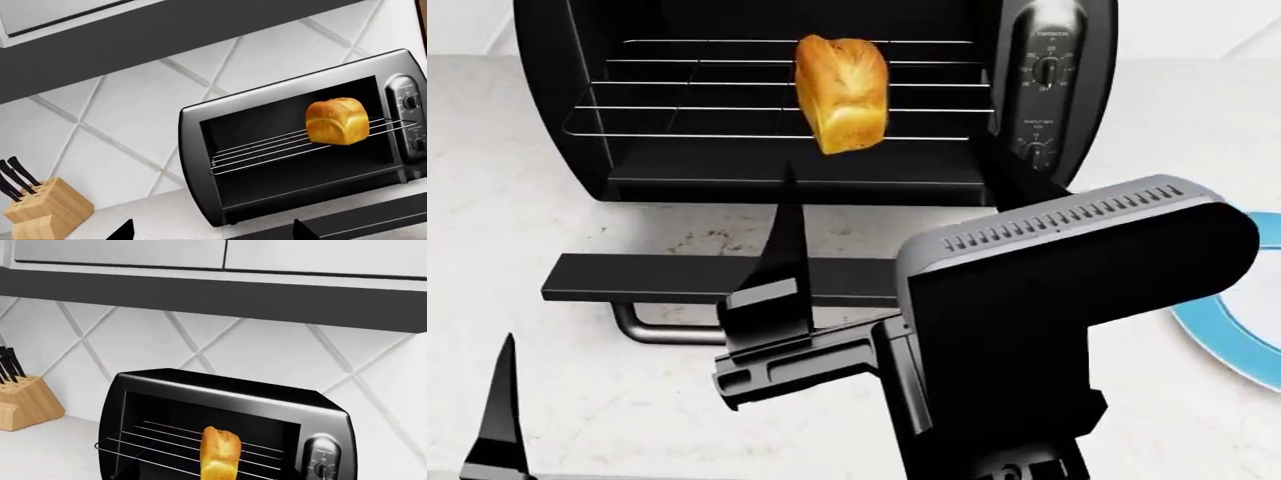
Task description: Pick the bread from the rack and place it on the plate on the counter.
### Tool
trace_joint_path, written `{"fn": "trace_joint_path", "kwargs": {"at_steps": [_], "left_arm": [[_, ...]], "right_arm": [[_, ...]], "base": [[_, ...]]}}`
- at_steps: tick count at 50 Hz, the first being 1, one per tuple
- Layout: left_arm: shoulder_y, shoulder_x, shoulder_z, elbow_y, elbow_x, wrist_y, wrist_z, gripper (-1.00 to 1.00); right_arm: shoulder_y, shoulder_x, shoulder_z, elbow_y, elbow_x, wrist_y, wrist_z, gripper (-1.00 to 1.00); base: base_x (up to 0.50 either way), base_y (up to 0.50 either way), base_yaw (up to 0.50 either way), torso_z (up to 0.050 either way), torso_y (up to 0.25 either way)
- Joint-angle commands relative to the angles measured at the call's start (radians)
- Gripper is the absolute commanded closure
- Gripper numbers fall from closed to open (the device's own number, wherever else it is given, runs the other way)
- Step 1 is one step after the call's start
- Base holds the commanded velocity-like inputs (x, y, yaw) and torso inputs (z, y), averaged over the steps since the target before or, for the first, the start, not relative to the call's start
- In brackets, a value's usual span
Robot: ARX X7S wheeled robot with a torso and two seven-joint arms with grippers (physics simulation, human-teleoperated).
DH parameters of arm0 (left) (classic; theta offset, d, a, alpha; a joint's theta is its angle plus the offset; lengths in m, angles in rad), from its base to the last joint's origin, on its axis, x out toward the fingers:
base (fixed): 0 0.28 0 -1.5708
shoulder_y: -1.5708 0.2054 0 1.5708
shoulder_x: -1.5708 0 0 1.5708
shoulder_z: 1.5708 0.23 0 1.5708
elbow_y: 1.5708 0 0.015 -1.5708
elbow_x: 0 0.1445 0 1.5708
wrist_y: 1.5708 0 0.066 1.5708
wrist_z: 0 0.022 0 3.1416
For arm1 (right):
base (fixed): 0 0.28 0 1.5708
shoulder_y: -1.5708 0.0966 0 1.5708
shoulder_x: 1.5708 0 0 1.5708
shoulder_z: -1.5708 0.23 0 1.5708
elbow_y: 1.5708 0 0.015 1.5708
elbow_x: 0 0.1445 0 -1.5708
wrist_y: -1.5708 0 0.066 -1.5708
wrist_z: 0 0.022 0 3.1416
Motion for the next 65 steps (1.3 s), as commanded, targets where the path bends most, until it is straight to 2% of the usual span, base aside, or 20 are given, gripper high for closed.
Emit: {"fn": "trace_joint_path", "kwargs": {"at_steps": [1,28,50,65], "left_arm": [[0.009,0.000,0.002,0.000,0.003,0.004,0.007,-1.00],[0.016,0.000,0.003,0.000,0.005,0.009,0.022,-1.00],[0.031,0.000,-0.009,0.000,-0.004,0.011,0.038,-1.00],[0.029,0.000,0.007,0.000,0.014,0.003,0.046,-1.00]], "right_arm": [[0.015,-0.027,-0.003,0.048,-0.002,-0.013,-0.039,-1.00],[-0.042,-0.101,-0.030,0.230,-0.071,-0.093,-0.158,-1.00],[0.038,-0.180,-0.060,0.414,-0.085,-0.068,-0.232,-1.00],[0.030,-0.212,-0.063,0.562,-0.108,-0.111,-0.312,-1.00]], "base": [[0.00,0.00,0.00,0.000,0.000],[0.00,0.00,0.00,0.000,0.000],[0.00,0.00,0.00,0.000,0.000],[0.00,0.00,0.00,0.000,0.000]]}}
